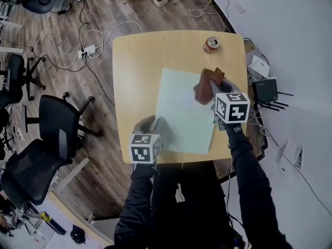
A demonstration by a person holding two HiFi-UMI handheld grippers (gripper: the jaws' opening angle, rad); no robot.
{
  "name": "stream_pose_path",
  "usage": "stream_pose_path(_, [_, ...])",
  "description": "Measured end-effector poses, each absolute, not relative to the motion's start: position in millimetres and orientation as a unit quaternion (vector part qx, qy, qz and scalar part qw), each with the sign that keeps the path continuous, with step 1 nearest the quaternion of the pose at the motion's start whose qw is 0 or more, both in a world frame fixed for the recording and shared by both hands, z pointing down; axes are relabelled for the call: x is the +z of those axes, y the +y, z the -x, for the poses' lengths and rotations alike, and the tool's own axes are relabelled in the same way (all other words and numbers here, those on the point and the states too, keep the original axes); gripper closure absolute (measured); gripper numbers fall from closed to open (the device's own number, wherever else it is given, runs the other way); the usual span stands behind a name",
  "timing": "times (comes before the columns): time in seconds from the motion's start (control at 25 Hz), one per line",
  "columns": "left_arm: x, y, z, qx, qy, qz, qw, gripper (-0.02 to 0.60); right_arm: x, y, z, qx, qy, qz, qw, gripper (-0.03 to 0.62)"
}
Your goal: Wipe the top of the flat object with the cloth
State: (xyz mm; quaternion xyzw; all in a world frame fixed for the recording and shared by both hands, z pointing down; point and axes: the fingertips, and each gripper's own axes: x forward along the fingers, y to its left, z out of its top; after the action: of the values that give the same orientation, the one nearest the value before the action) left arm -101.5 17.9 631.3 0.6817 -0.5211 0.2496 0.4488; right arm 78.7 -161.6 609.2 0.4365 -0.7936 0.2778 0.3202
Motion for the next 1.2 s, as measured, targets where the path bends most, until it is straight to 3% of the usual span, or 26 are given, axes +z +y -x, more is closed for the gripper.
stream_pose_path(0.4, [630.7, 18.7, 102.0, 0.248, -0.531, -0.676, 0.446, 0.472, 604.4, -155.6, -132.3, 0.274, -0.776, -0.464, 0.328, 0.516])
stream_pose_path(0.56, [629.6, 18.3, 101.6, 0.244, -0.535, -0.673, 0.449, 0.474, 580.8, -152.3, -127.0, 0.295, -0.793, -0.454, 0.279, 0.516])
stream_pose_path(0.92, [627.2, 26.5, 86.6, 0.23, -0.53, -0.669, 0.468, 0.479, 518.7, -126.0, -45.3, 0.355, -0.837, -0.379, 0.173, 0.516])
stream_pose_path(1.2, [626.7, 29.5, 81.5, 0.208, -0.526, -0.674, 0.476, 0.489, 531.6, -101.1, 31.5, 0.413, -0.842, -0.312, 0.15, 0.516])
